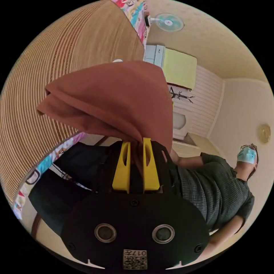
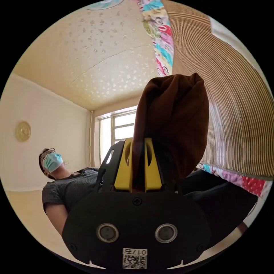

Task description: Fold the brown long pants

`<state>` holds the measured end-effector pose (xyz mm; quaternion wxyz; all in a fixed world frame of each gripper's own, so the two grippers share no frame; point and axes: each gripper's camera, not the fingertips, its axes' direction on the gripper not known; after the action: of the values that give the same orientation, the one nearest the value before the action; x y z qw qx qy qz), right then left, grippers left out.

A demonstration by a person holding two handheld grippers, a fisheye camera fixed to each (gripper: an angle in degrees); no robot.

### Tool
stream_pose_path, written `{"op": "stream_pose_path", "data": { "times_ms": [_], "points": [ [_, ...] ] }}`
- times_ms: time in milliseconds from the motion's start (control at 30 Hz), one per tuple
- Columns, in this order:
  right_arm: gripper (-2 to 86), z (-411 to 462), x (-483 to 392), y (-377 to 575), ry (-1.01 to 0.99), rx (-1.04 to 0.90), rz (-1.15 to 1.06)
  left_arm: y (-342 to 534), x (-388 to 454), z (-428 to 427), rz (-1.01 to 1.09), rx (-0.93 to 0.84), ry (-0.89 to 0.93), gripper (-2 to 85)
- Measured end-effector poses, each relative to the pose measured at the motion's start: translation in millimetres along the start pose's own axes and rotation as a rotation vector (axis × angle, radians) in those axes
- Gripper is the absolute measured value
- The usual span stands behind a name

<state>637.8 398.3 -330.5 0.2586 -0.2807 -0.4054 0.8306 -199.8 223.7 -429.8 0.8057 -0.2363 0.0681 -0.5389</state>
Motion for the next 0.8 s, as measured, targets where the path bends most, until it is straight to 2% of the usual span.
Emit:
{"op": "stream_pose_path", "data": {
  "times_ms": [167,267,333,367,400,433,500,533,600,700,767,800],
  "points": [
    [6.1,-69.8,-114.4,-9.4,0.136,0.090,-0.271,-88.9,74.2,55.4,0.189,-0.068,-0.014,6.7],
    [6.0,-126.2,-158.5,0.3,0.311,0.202,-0.319,-133.4,69.4,102.6,0.101,-0.115,-0.077,7.2],
    [6.1,-171.2,-164.9,9.2,0.636,0.328,-0.148,-141.0,51.0,122.3,0.015,-0.109,-0.232,7.7],
    [5.8,-180.6,-163.9,12.5,0.748,0.366,-0.070,-139.6,33.1,135.7,-0.051,-0.157,-0.336,7.7],
    [5.3,-193.4,-165.1,21.9,0.961,0.444,0.057,-132.4,9.1,150.6,-0.130,-0.269,-0.421,6.3],
    [4.1,-195.3,-171.9,32.4,1.143,0.515,0.105,-125.4,-3.1,156.7,-0.168,-0.331,-0.455,5.6],
    [2.6,-183.4,-181.6,47.7,1.327,0.623,0.083,-79.1,-39.8,159.9,-0.307,-0.501,-0.608,6.1],
    [1.9,-172.1,-181.4,55.7,1.389,0.694,0.063,-66.2,-45.8,154.9,-0.341,-0.516,-0.652,5.9],
    [1.2,-156.5,-165.8,58.1,1.379,0.746,0.039,-19.1,-62.0,118.4,-0.457,-0.471,-0.682,4.8],
    [0.7,-140.3,-101.5,31.4,1.311,0.647,0.110,24.8,-77.9,49.6,-0.625,-0.341,-0.595,4.6],
    [0.5,-130.0,-54.6,7.9,1.398,0.536,0.163,48.6,-76.3,4.1,-0.679,-0.255,-0.618,4.4],
    [0.4,-128.7,-23.4,-4.8,1.504,0.483,0.234,64.7,-73.1,-22.9,-0.715,-0.217,-0.652,4.1]
  ]
}}
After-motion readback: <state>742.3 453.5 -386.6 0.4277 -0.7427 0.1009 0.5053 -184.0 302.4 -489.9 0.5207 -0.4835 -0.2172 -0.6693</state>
